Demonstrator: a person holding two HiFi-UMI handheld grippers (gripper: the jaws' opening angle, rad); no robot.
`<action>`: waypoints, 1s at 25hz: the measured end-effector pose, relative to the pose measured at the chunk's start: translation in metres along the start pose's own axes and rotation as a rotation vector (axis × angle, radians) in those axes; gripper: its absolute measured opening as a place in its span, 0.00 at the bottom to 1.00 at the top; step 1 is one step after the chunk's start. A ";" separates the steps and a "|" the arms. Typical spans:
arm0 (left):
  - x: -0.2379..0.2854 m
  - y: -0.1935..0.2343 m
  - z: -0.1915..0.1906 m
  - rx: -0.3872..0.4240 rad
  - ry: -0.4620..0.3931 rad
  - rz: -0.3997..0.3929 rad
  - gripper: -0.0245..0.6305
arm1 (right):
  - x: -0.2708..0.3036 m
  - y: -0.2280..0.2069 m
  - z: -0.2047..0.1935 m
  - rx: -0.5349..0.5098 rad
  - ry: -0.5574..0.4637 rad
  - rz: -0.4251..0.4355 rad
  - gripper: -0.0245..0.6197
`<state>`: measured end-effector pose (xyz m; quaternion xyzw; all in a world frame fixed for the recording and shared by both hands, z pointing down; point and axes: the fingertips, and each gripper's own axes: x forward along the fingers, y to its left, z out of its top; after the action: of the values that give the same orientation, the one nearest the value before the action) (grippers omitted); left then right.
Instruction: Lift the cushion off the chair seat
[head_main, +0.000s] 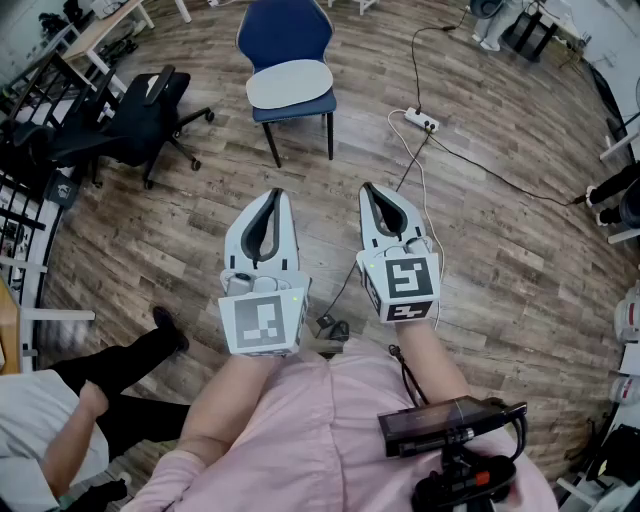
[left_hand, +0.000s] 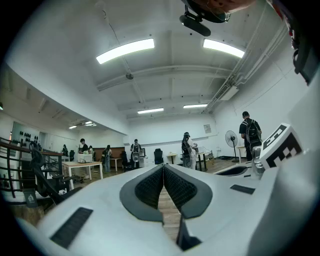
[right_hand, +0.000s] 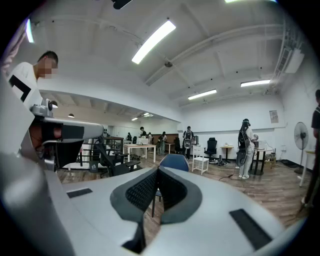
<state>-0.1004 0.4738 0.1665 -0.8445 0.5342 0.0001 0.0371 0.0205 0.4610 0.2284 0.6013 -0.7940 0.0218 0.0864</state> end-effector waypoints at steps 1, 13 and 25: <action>0.000 0.000 -0.002 0.009 0.005 0.006 0.06 | 0.000 -0.001 -0.002 -0.001 -0.002 -0.001 0.04; 0.011 -0.002 -0.011 0.024 0.009 0.018 0.06 | 0.004 -0.015 -0.007 0.019 -0.018 0.016 0.04; 0.104 0.064 -0.048 0.014 0.067 0.039 0.06 | 0.111 -0.044 -0.016 0.031 0.033 0.016 0.25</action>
<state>-0.1151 0.3496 0.2065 -0.8331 0.5516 -0.0311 0.0253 0.0355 0.3460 0.2594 0.5957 -0.7968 0.0446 0.0902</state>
